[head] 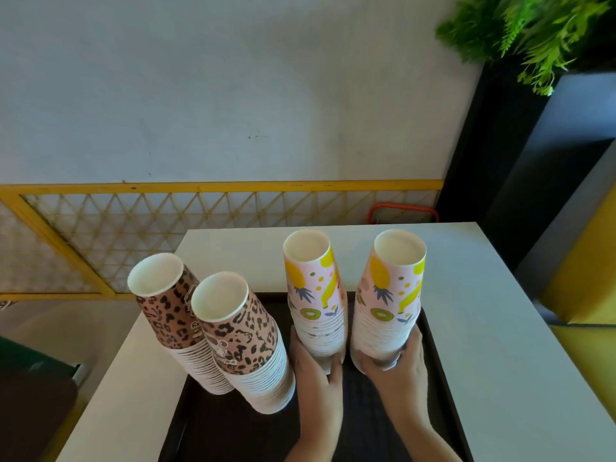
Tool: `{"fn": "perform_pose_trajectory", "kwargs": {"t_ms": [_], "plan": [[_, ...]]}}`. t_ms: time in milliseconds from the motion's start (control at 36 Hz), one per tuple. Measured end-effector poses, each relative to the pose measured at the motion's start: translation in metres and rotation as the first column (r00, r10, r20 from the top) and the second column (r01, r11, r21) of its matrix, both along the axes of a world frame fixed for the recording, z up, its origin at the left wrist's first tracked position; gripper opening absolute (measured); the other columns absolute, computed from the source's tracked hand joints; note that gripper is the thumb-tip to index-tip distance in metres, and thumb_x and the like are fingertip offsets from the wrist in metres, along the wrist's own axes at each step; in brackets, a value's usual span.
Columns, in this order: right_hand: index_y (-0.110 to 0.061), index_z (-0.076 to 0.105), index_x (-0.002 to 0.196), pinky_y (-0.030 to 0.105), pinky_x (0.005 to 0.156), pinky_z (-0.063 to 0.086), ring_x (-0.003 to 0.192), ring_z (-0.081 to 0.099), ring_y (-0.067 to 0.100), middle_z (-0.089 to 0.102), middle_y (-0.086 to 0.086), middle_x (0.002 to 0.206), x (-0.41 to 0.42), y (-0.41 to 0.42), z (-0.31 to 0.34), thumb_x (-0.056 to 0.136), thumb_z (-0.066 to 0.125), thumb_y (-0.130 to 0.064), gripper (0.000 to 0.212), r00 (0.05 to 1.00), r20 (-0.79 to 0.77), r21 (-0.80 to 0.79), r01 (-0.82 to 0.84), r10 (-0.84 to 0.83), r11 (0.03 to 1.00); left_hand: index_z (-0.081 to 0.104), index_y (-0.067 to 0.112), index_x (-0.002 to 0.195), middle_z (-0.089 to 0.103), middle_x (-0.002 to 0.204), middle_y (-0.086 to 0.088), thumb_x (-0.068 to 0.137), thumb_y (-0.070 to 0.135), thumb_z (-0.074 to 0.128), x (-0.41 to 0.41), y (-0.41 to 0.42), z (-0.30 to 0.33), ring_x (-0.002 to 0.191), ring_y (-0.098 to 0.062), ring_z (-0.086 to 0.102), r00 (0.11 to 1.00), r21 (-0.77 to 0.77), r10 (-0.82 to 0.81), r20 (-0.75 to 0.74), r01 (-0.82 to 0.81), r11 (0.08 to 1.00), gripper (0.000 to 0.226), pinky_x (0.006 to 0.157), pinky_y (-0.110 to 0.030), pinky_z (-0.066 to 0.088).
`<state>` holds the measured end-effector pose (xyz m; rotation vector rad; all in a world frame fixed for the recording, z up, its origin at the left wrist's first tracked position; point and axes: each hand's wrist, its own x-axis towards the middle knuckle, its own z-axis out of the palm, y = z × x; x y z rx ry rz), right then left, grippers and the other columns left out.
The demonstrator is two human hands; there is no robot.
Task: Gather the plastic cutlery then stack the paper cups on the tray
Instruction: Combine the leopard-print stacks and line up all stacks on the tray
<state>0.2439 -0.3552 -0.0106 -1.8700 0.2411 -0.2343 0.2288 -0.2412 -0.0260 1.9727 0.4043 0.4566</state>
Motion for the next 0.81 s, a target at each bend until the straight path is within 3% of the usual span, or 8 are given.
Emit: {"fn": "perform_pose_trajectory", "kwargs": {"t_ms": [83, 222, 278, 444, 583, 667, 722, 806], "plan": [[-0.032, 0.037, 0.128, 0.031, 0.078, 0.049, 0.104, 0.057, 0.015, 0.057, -0.006, 0.12, 0.012, -0.006, -0.001, 0.057, 0.085, -0.02, 0.086, 1.0, -0.002, 0.012, 0.012, -0.012, 1.0, 0.024, 0.01, 0.144, 0.039, 0.144, -0.006, 0.078, 0.009, 0.072, 0.01, -0.002, 0.004, 0.133, -0.015, 0.038, 1.0, -0.005, -0.02, -0.001, 0.02, 1.0, 0.081, 0.111, -0.038, 0.033], [-0.024, 0.038, 0.129, 0.027, 0.073, 0.043, 0.099, 0.057, 0.017, 0.057, -0.003, 0.117, 0.032, -0.017, -0.004, 0.059, 0.084, -0.019, 0.084, 1.0, -0.016, 0.015, 0.019, -0.019, 1.0, 0.028, 0.006, 0.142, 0.041, 0.142, -0.008, 0.077, 0.007, 0.073, 0.026, -0.005, 0.007, 0.129, -0.011, 0.038, 0.998, -0.029, -0.064, -0.013, 0.064, 0.998, 0.079, 0.098, 0.001, 0.024], [-0.023, 0.038, 0.129, 0.027, 0.075, 0.043, 0.101, 0.055, 0.017, 0.056, -0.003, 0.117, 0.038, -0.02, -0.004, 0.06, 0.084, -0.018, 0.083, 1.0, -0.022, 0.015, 0.008, -0.008, 1.0, 0.029, 0.006, 0.142, 0.041, 0.142, -0.009, 0.077, 0.008, 0.074, 0.033, -0.006, 0.008, 0.13, -0.015, 0.04, 0.997, -0.041, -0.073, -0.017, 0.072, 0.997, 0.079, 0.09, 0.009, 0.022], [-0.016, 0.038, 0.133, 0.027, 0.081, 0.039, 0.103, 0.047, 0.01, 0.051, 0.003, 0.125, 0.052, -0.03, -0.003, 0.059, 0.085, -0.015, 0.087, 1.0, -0.003, -0.074, -0.026, 0.026, 0.997, 0.031, 0.005, 0.142, 0.043, 0.141, -0.01, 0.076, 0.008, 0.074, 0.049, -0.009, 0.008, 0.131, -0.018, 0.042, 0.995, -0.028, -0.093, -0.023, 0.092, 0.995, 0.079, 0.083, 0.012, 0.026], [-0.015, 0.044, 0.126, 0.047, 0.092, 0.044, 0.107, 0.053, 0.026, 0.056, 0.002, 0.115, 0.059, -0.034, -0.007, 0.047, 0.084, -0.037, 0.091, 1.0, -0.01, -0.234, -0.006, 0.004, 0.972, 0.03, 0.009, 0.142, 0.042, 0.143, -0.007, 0.077, 0.012, 0.074, 0.056, -0.01, 0.01, 0.132, -0.015, 0.041, 0.995, 0.004, -0.096, -0.03, 0.096, 0.995, 0.078, 0.098, -0.008, 0.029], [-0.018, 0.045, 0.125, 0.049, 0.09, 0.047, 0.106, 0.055, 0.023, 0.056, -0.001, 0.115, 0.06, -0.035, -0.011, 0.042, 0.071, -0.054, 0.094, 1.0, -0.015, -0.205, -0.011, 0.008, 0.979, 0.032, 0.008, 0.141, 0.042, 0.142, -0.008, 0.076, 0.011, 0.074, 0.058, -0.011, 0.011, 0.131, -0.016, 0.042, 0.995, 0.004, -0.098, -0.02, 0.098, 0.995, 0.078, 0.1, -0.012, 0.03], [-0.017, 0.045, 0.125, 0.047, 0.088, 0.047, 0.106, 0.055, 0.024, 0.056, -0.001, 0.115, 0.059, -0.036, -0.014, 0.045, 0.077, -0.047, 0.091, 1.0, -0.018, -0.196, -0.006, 0.003, 0.981, 0.033, 0.007, 0.14, 0.043, 0.141, -0.009, 0.075, 0.011, 0.076, 0.059, -0.012, 0.01, 0.13, -0.013, 0.041, 0.995, 0.01, -0.098, -0.006, 0.098, 0.995, 0.078, 0.098, -0.002, 0.026], [-0.015, 0.044, 0.128, 0.044, 0.087, 0.047, 0.108, 0.055, 0.028, 0.055, 0.004, 0.119, 0.058, -0.037, -0.018, 0.054, 0.086, -0.023, 0.086, 1.0, -0.02, -0.213, -0.006, 0.002, 0.977, 0.034, 0.005, 0.139, 0.044, 0.139, -0.01, 0.074, 0.012, 0.077, 0.06, -0.012, 0.009, 0.125, -0.008, 0.039, 0.997, 0.015, -0.082, 0.013, 0.082, 0.997, 0.078, 0.088, 0.01, 0.023]]}}
